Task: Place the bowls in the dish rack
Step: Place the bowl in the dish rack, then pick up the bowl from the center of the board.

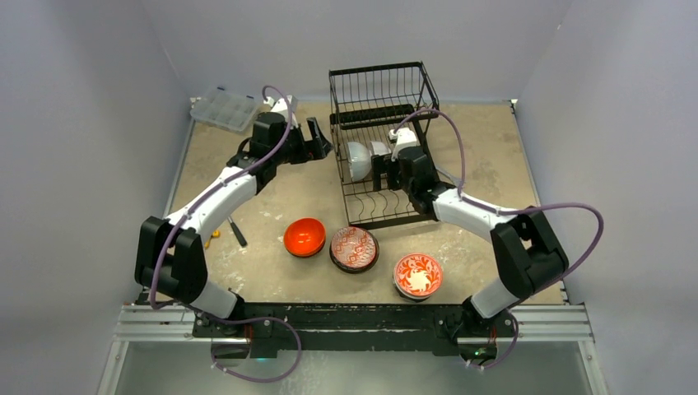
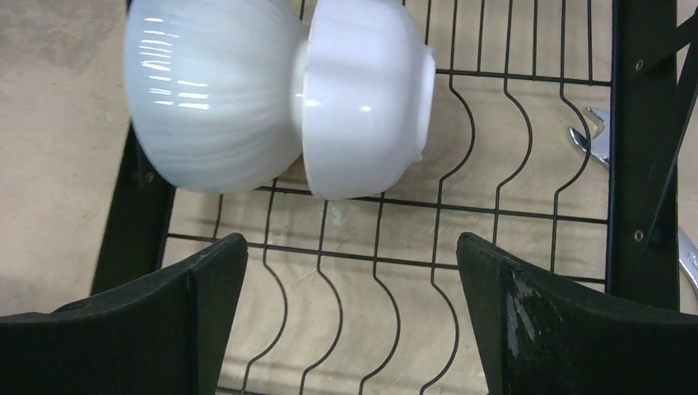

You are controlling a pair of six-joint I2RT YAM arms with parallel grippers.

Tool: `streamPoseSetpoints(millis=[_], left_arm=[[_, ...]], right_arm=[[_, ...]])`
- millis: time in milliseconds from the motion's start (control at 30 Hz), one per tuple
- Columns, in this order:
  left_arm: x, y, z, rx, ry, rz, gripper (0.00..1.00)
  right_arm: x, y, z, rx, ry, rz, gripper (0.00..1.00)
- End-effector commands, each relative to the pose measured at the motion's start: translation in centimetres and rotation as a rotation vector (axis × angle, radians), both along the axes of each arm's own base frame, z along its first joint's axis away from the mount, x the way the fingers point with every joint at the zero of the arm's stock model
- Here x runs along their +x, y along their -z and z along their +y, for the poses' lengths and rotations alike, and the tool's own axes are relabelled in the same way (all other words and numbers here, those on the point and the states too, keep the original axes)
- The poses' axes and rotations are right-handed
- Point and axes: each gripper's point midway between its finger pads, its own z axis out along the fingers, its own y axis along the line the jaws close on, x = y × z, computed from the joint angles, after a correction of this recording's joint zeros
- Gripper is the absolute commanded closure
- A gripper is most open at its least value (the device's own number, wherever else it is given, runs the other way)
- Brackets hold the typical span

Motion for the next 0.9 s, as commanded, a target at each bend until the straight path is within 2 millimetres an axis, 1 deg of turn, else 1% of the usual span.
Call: streamPoseSetpoints(millis=[0, 200, 333, 433, 500, 567, 700, 733, 800, 867], left_arm=[[0.8, -0.8, -0.1, -0.01, 0.023, -0.021, 0.06], [1.6, 0.4, 0.6, -0.042, 0.022, 0.025, 0.07], [2.3, 1.8, 2.1, 0.056, -0.021, 0.015, 0.07], [2.9, 3.5, 2.7, 0.104, -0.036, 0.025, 0.07], [3.0, 4.9, 2.5, 0.115, -0.026, 0.061, 0.07], [3.2, 5.9, 2.3, 0.121, -0.017, 0.093, 0.07], [3.1, 5.8, 1.9, 0.118, 0.005, 0.112, 0.08], [2.9, 5.8, 1.7, 0.112, 0.014, 0.126, 0.08], [2.3, 5.6, 1.6, 0.098, 0.016, 0.179, 0.08], [0.9, 5.6, 1.2, 0.061, 0.029, 0.231, 0.08]], right_arm=[[-2.2, -1.5, 1.0, 0.091, -0.048, 0.051, 0.01], [-3.2, -3.9, 2.2, 0.162, -0.087, 0.102, 0.01], [-3.2, -4.8, 3.1, 0.19, -0.123, 0.127, 0.01], [-3.0, -6.0, 4.0, 0.206, -0.159, 0.135, 0.01], [-3.0, -6.8, 4.5, 0.22, -0.182, 0.131, 0.01], [-3.2, -7.0, 5.0, 0.246, -0.208, 0.129, 0.01], [-4.5, -6.5, 6.3, 0.305, -0.295, 0.126, 0.01], [-4.8, -6.7, 6.6, 0.315, -0.323, 0.117, 0.01], [-5.1, -7.1, 7.0, 0.329, -0.353, 0.109, 0.01], [-6.2, -7.1, 7.8, 0.346, -0.425, 0.136, 0.01]])
